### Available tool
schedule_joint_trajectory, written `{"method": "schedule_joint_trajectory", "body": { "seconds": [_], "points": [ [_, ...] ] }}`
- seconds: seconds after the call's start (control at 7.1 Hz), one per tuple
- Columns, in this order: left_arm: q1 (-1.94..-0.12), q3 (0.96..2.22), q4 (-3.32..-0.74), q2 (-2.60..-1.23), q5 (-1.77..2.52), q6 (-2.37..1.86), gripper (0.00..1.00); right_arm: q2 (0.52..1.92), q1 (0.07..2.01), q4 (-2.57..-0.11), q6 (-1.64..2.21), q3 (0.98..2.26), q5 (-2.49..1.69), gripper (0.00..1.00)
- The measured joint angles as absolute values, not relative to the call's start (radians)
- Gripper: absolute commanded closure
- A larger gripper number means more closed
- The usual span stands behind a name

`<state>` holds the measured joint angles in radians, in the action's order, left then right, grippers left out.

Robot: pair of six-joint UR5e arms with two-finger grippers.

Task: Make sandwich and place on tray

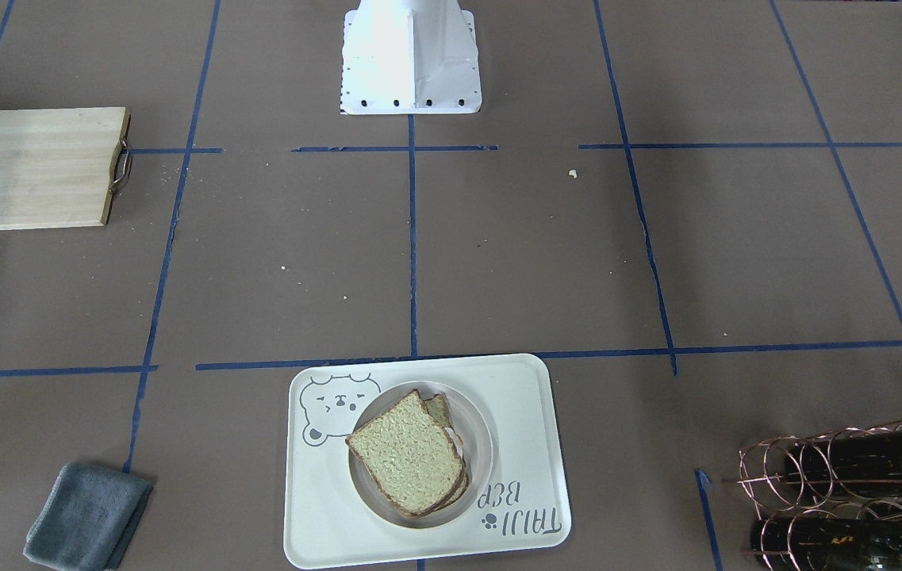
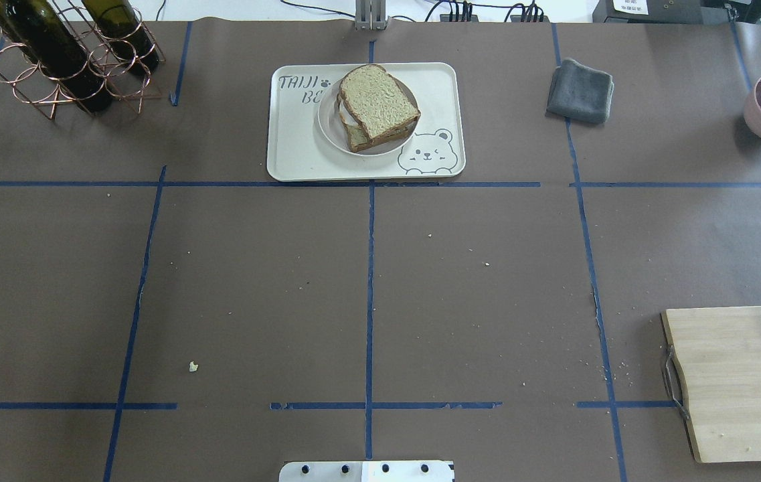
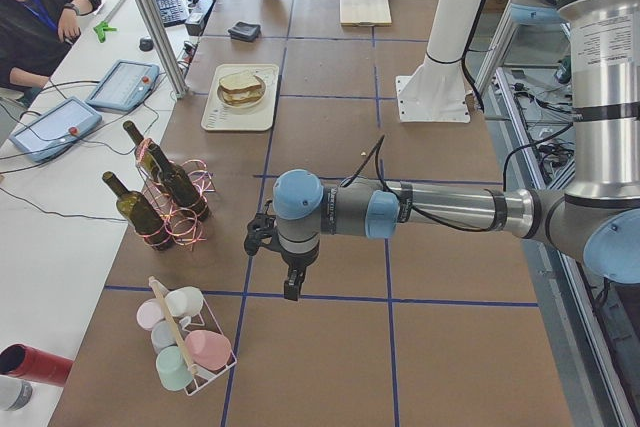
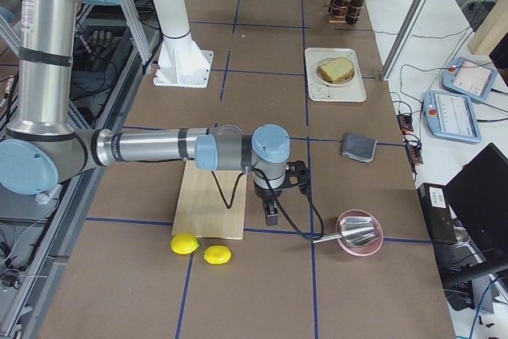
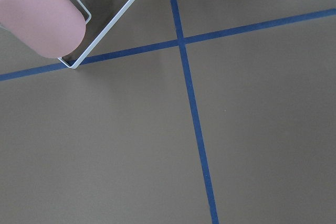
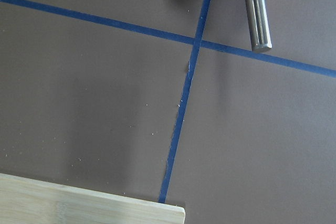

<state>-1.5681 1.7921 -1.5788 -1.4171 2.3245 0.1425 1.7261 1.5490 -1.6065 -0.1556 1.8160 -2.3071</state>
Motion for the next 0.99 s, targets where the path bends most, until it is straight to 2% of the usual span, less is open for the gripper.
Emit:
{"method": "schedule_joint_trajectory", "body": {
  "seconds": [0.99],
  "points": [
    [-1.565, 1.785, -1.579, -1.416, 2.324, 0.139, 0.00, 1.741, 1.543, -1.588, -0.159, 1.799, -2.311, 0.00]
  ]
}}
